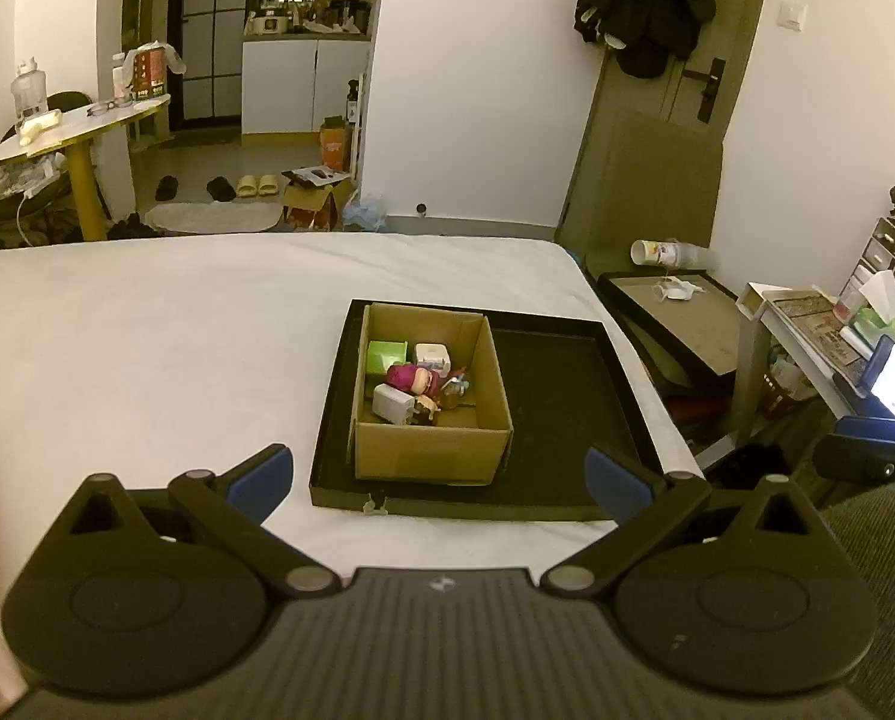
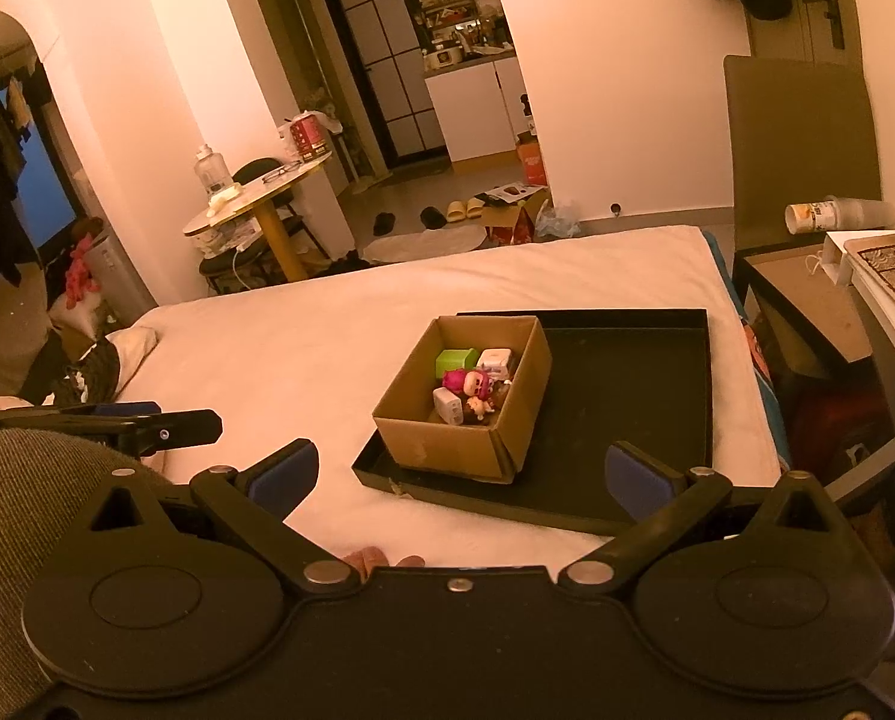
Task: Organize rigid objects
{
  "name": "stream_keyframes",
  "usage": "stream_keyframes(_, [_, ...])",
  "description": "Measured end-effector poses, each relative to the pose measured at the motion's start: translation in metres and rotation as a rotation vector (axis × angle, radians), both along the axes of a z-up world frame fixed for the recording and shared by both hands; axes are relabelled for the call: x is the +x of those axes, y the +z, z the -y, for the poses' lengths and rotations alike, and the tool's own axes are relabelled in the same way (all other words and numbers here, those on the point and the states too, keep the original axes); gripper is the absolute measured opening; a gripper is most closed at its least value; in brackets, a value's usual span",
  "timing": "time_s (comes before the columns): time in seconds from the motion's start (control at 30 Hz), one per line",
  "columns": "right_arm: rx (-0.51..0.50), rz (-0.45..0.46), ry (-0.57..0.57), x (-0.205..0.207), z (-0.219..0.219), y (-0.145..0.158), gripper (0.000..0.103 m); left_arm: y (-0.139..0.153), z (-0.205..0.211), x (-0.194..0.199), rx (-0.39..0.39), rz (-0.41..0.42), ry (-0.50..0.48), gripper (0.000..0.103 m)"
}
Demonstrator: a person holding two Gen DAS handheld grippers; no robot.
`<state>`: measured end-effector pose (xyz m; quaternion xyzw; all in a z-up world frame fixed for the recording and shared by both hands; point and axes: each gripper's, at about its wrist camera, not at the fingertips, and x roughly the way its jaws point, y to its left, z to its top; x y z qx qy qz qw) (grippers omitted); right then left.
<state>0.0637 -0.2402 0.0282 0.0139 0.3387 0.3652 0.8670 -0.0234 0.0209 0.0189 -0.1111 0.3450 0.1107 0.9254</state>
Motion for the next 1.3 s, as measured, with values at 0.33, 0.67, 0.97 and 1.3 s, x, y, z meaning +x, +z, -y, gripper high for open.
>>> stream_keyframes(0.33, [0.003, -0.006, 0.004, -0.0002, -0.0007, -0.0021, 0.103, 0.0009, 0.0001, 0.0001, -0.001, -0.003, 0.001, 0.103])
stream_keyframes(0.67, [0.0, -0.004, 0.001, -0.0003, -0.0007, -0.0021, 0.103, 0.0004, -0.0002, 0.0013, 0.003, -0.005, 0.0, 0.103])
stream_keyframes(0.97, [-0.002, -0.003, -0.001, -0.0006, -0.001, -0.0027, 0.103, -0.0002, -0.0006, 0.0011, 0.004, -0.008, -0.002, 0.103])
stream_keyframes(1.3, [0.005, 0.0, 0.0, -0.0004, -0.001, -0.0033, 0.103, -0.0013, -0.0008, 0.0007, 0.003, -0.01, -0.002, 0.103])
